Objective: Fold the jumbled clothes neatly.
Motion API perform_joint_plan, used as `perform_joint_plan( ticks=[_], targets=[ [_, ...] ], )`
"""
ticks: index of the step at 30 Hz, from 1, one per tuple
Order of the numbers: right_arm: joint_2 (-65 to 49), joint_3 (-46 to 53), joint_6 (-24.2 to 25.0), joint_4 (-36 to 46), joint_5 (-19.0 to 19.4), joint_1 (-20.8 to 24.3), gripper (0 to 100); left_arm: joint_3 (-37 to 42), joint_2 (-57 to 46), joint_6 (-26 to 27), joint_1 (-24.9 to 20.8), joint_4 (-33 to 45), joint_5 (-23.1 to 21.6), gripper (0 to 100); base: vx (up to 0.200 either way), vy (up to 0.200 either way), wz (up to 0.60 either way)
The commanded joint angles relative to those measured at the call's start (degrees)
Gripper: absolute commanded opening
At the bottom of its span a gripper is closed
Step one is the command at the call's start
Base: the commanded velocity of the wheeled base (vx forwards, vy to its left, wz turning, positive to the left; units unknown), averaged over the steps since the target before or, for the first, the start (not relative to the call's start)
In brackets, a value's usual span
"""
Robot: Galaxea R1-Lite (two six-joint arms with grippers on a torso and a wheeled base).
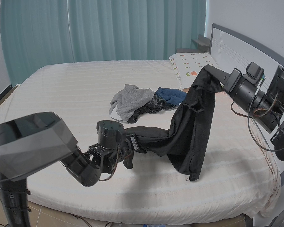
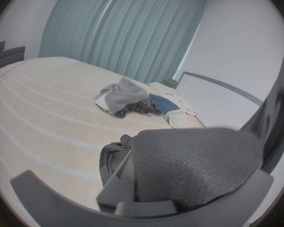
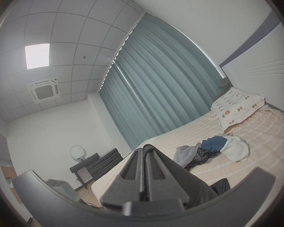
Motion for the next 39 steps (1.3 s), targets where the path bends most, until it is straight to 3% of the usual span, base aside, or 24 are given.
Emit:
perform_joint_plan(
  ticks=[1, 7, 12, 14, 20, 24, 32, 39],
  targets=[
    [8.38, -8.91, -0.01, 0.33, -0.86, -1.01, 0, 0.82, -17.04, -0.03, 3.92, 7.82, 0.04, 0, 0.000, 0.000, 0.00],
    [7.59, -17.08, -0.10, 2.35, -2.36, -3.64, 0, -0.41, -24.42, 0.15, 7.79, 11.43, -0.05, 0, 0.000, 0.000, 0.00],
    [6.62, -12.16, -0.10, 2.79, -3.50, -4.17, 0, 1.35, -26.53, -0.38, 9.46, 11.43, -0.40, 0, 0.000, 0.000, 0.00],
    [6.62, -5.22, -0.19, 2.35, -3.24, -4.26, 0, 5.30, -26.44, -1.26, 8.93, 10.90, -0.49, 0, 0.000, 0.000, 0.00],
    [7.33, 3.48, 0.07, 2.17, -3.59, -4.26, 0, 11.63, -24.86, -5.91, 6.82, 10.20, -0.67, 0, 0.000, 0.000, 0.00],
    [8.91, 4.80, 0.60, 2.08, -3.68, -4.08, 0, 14.71, -24.51, -10.75, 6.03, 8.26, -0.76, 0, 0.000, 0.000, 0.00],
    [11.90, 5.68, 5.44, 2.00, -3.68, -3.64, 0, 20.07, -24.25, -12.42, 3.92, 4.22, -0.76, 0, -0.100, 0.000, 0.00],
    [13.30, 5.94, 5.79, 1.82, -3.94, -3.56, 0, 21.91, -23.98, -14.35, 3.48, 4.04, -0.93, 0, -0.171, 0.000, 0.00]
  ],
)
